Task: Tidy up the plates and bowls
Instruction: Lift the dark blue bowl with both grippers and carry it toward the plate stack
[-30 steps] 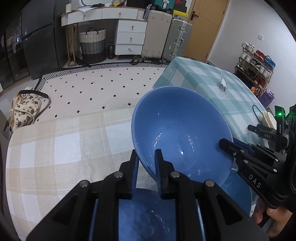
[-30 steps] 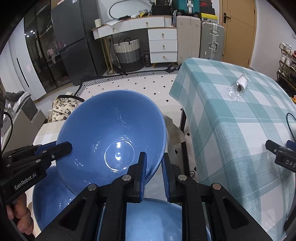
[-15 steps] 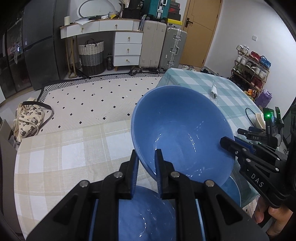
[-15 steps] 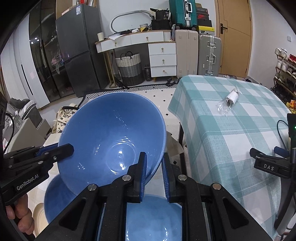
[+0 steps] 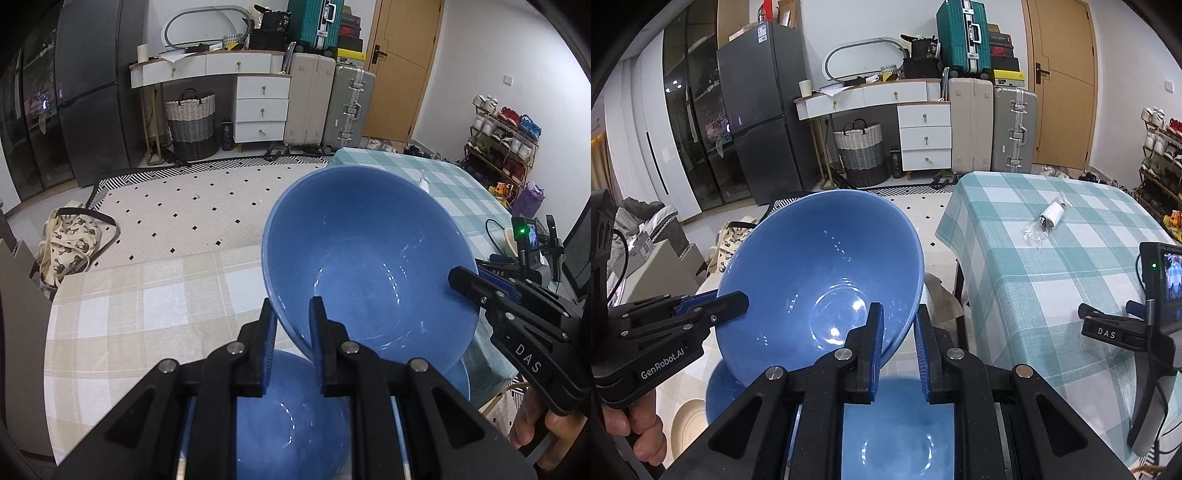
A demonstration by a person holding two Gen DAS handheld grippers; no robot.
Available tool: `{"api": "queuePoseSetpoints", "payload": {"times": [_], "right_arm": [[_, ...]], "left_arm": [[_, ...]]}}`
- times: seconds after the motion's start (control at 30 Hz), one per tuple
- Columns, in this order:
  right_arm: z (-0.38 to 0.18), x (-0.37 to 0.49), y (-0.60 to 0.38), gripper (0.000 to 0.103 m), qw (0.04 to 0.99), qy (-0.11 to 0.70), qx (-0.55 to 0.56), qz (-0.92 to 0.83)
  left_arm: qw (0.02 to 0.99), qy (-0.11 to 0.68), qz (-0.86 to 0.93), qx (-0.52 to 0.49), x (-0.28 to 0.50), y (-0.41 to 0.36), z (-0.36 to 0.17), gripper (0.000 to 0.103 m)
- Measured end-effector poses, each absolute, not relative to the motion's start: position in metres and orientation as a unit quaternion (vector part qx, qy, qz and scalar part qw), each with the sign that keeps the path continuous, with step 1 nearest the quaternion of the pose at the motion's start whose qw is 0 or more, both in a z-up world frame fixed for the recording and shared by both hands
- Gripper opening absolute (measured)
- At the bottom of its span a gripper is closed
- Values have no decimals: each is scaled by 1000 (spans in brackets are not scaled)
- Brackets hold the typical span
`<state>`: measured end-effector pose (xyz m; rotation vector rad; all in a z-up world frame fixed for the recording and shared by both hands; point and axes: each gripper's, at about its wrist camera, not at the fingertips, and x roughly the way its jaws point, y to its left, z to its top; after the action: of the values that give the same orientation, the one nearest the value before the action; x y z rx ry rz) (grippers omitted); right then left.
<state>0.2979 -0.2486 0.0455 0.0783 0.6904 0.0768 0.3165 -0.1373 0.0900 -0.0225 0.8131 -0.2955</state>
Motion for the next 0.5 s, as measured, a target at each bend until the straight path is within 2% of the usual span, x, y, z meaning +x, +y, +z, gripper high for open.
{"api": "queuePoseSetpoints", "payload": {"times": [0.5], "right_arm": [[66,259,-223,16,946,319,24,59]], "left_arm": [[918,374,-136,-11,274,-115,109,16]]}}
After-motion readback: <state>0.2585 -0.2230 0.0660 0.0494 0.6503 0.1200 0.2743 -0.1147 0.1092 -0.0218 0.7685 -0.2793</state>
